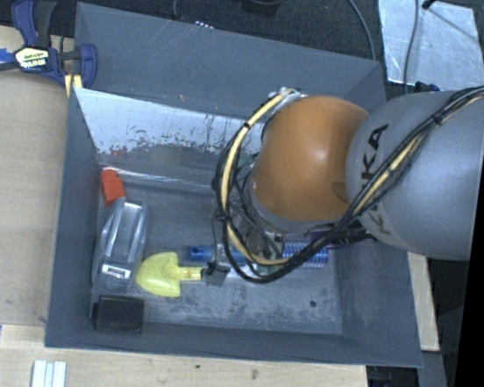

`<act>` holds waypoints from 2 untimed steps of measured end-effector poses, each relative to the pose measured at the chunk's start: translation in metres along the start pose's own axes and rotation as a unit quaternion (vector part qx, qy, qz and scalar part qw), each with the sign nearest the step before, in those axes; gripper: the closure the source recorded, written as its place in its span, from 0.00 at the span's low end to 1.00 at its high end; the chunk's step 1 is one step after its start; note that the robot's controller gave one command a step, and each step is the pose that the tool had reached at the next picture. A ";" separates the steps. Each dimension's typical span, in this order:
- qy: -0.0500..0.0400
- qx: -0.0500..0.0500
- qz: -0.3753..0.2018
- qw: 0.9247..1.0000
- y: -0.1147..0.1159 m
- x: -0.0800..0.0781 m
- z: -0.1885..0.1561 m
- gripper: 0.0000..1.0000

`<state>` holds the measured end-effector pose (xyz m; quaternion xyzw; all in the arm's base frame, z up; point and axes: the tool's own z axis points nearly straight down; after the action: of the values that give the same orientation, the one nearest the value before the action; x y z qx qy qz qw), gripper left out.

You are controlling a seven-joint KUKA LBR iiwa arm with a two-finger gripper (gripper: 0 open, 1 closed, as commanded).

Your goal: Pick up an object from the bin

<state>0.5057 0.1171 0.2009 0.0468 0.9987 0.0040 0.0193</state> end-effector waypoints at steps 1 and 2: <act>0.005 0.002 -0.021 1.000 -0.008 0.001 0.064 0.00; -0.001 0.000 -0.053 0.999 -0.011 -0.002 0.131 1.00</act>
Offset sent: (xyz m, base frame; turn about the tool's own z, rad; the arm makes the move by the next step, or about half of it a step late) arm 0.0053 -0.0095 -0.1309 -0.1070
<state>0.5116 0.1072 0.0700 -0.0060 0.9998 0.0029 0.0202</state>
